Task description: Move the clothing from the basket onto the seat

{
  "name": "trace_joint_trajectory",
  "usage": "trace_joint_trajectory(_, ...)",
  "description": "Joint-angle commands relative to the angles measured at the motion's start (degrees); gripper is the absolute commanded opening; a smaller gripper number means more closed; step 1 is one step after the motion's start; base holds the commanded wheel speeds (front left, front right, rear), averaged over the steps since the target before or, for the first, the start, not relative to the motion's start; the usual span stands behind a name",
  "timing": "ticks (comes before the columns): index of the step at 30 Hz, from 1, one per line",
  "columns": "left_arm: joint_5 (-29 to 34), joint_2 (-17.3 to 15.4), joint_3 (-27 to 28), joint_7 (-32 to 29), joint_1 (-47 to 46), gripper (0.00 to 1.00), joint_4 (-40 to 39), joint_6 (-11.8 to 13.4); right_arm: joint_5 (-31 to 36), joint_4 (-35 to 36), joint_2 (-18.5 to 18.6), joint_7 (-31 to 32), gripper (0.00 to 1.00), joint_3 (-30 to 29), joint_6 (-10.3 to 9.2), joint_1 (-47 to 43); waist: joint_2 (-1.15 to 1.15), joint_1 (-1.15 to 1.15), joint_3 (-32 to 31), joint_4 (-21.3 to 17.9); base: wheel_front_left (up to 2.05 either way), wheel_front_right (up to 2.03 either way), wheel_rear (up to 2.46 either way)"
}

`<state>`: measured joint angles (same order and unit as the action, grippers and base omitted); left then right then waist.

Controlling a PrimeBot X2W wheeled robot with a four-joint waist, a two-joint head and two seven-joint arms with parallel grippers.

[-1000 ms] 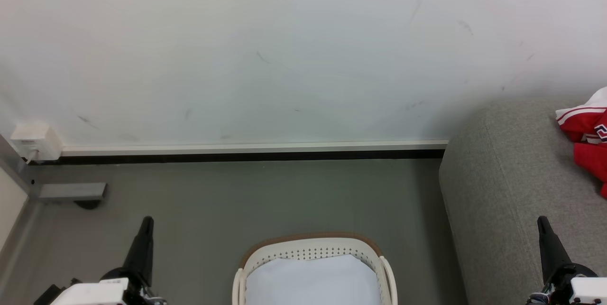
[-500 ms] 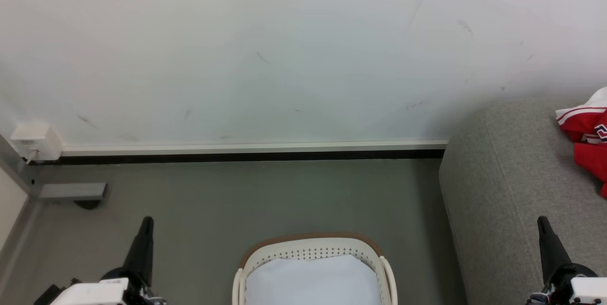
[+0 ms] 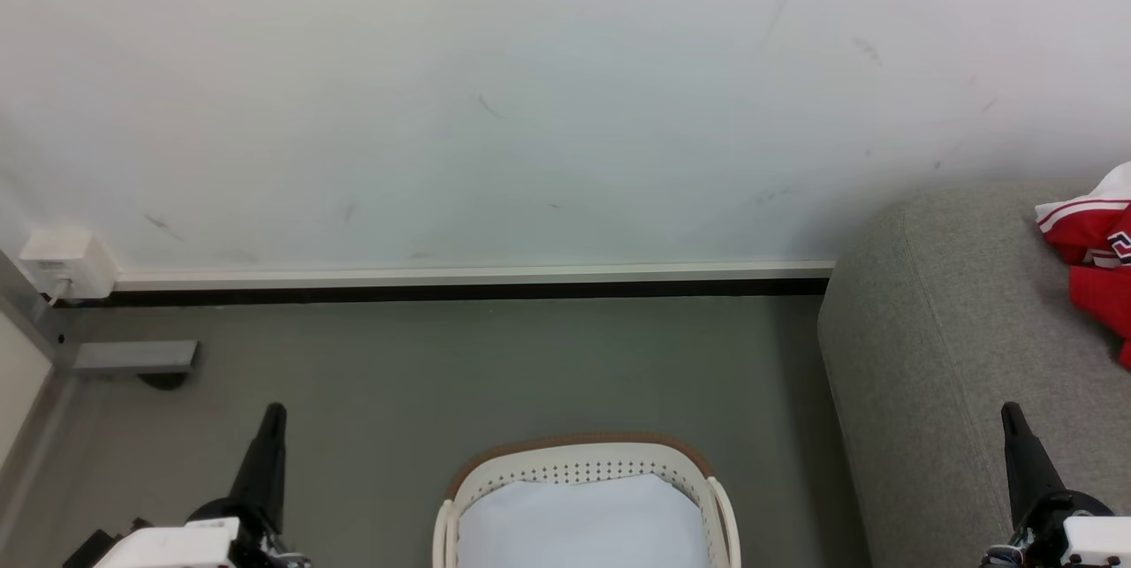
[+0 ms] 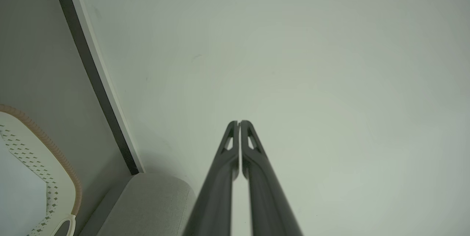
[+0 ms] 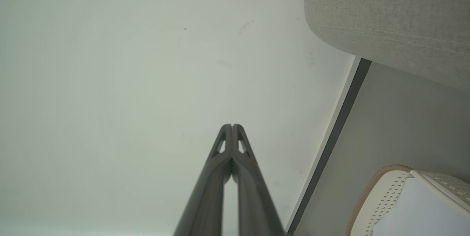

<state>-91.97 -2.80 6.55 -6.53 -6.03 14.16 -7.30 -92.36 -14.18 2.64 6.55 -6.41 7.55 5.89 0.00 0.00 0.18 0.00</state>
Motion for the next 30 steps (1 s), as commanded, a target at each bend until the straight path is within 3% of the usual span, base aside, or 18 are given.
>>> trace_joint_trajectory(1, -0.8, -0.1, 0.14, -0.23, -0.42, 0.0, -0.21, -0.39, -0.12, 0.27, 0.44, 0.17, 0.0, -0.23, -0.12, 0.72, 0.0, 0.0, 0.0, 0.0, 0.0, 0.0, 0.0)
trace_joint_trajectory(30, -0.81, -0.1, 0.13, -0.22, -0.41, 0.0, -0.21, -0.39, -0.12, 0.27, 0.45, 0.16, 0.0, -0.23, -0.12, 0.72, 0.0, 0.0, 0.0, 0.0, 0.0, 0.0, 0.0)
